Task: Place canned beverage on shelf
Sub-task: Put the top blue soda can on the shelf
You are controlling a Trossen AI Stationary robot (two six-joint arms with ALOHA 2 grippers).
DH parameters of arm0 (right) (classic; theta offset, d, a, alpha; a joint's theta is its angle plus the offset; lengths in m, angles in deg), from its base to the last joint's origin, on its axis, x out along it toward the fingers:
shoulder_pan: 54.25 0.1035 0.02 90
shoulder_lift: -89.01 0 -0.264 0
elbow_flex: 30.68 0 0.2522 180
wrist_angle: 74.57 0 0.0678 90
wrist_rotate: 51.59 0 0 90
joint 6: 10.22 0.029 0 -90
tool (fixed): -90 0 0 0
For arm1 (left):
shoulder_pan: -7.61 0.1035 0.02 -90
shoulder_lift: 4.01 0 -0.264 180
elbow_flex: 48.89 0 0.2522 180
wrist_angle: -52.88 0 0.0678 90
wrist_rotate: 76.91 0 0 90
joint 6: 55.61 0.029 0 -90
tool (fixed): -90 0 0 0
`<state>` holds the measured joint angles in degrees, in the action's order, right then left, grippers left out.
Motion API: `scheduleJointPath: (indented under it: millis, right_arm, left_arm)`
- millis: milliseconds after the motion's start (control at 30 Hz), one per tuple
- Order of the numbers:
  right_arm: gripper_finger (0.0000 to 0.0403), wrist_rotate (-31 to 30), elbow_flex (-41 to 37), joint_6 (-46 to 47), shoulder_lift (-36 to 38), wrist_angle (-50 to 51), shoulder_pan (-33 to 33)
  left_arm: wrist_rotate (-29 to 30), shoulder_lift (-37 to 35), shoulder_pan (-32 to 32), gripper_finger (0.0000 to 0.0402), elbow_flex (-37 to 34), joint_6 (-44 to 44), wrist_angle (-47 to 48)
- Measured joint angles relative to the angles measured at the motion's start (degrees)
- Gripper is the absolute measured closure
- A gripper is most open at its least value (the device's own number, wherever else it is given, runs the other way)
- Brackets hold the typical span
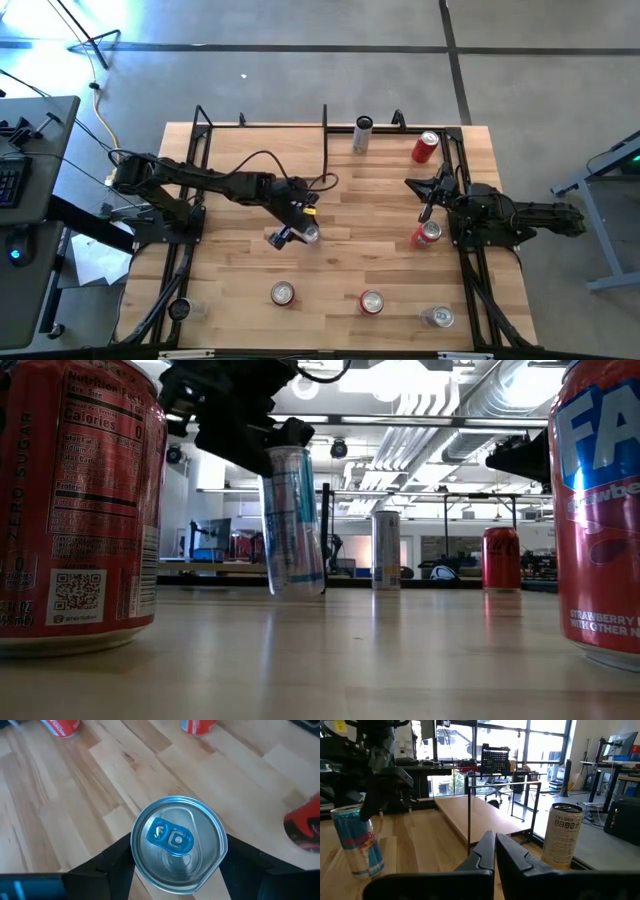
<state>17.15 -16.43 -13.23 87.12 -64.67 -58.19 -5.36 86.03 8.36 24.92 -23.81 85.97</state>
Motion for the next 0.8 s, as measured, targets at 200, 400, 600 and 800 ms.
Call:
scheduleJointPath:
  millis: [200, 400, 600, 800]
  right_arm:
    - [0.0402, 0.01, -0.02, 0.0, -0.02, 0.0, 0.02]
    - [0.0402, 0.01, 0.0, 0.0, -0.02, 0.0, 0.0]
    - [0.0402, -0.01, 0.0, 0.0, -0.02, 0.0, 0.01]
    - [0.0402, -0.01, 0.0, 0.0, -0.02, -0.04, 0.02]
  left_arm:
    - [1.8, -0.07, -0.02, 0.0102, 0.06, -4.03, -0.14]
    - [4.16, -0.07, -0.02, 0.0091, 0.07, -6.93, -0.04]
    - [9.69, -1.22, -0.07, 0.0091, 0.06, -14.64, -1.24]
    - [15.81, -3.93, -1.64, 0.0092, 0.11, -23.95, -0.89]
